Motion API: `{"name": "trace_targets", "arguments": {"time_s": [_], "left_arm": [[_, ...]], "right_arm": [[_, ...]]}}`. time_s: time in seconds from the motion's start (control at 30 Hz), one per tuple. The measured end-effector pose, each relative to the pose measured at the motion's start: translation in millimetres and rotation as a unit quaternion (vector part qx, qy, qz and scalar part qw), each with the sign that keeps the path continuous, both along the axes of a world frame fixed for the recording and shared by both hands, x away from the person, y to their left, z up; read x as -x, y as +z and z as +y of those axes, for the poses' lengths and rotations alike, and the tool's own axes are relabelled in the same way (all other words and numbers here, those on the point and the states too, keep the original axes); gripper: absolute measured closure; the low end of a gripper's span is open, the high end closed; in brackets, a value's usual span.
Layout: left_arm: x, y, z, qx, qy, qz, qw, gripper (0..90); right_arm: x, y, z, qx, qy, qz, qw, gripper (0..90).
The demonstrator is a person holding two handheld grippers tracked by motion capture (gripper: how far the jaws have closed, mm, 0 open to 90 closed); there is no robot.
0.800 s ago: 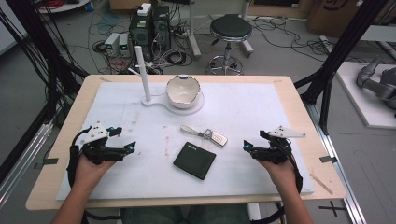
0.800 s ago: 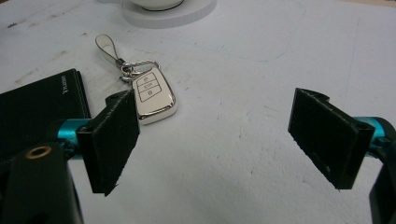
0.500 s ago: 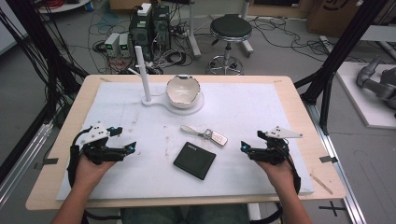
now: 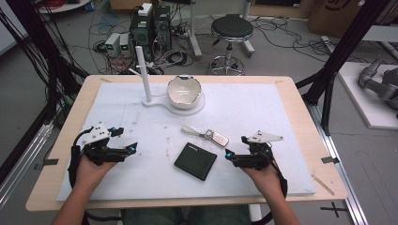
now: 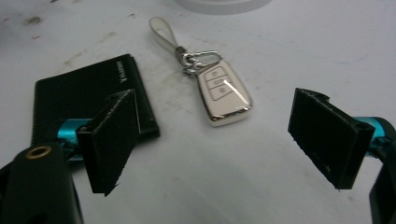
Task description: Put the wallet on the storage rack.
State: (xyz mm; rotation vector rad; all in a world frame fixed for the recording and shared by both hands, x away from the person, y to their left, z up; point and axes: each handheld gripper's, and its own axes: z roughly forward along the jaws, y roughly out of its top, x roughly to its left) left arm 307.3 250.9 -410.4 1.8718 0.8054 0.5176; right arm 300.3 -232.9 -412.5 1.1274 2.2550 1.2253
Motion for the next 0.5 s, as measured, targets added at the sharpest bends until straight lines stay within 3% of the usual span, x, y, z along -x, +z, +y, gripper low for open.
{"name": "trace_targets", "arguments": {"time_s": [0.23, 0.5], "left_arm": [[0.3, 0.2, 0.4, 0.001, 0.002, -0.001, 1.0, 19.1], [0.5, 0.6, -1.1, -0.002, 0.0, -0.002, 1.0, 19.1]], "right_arm": [[7.0, -9.0, 31.1, 0.028, 0.032, 0.022, 0.9989, 16.8], [20.2, -18.5, 55.0, 0.031, 0.009, 0.061, 0.9976, 16.8]]}}
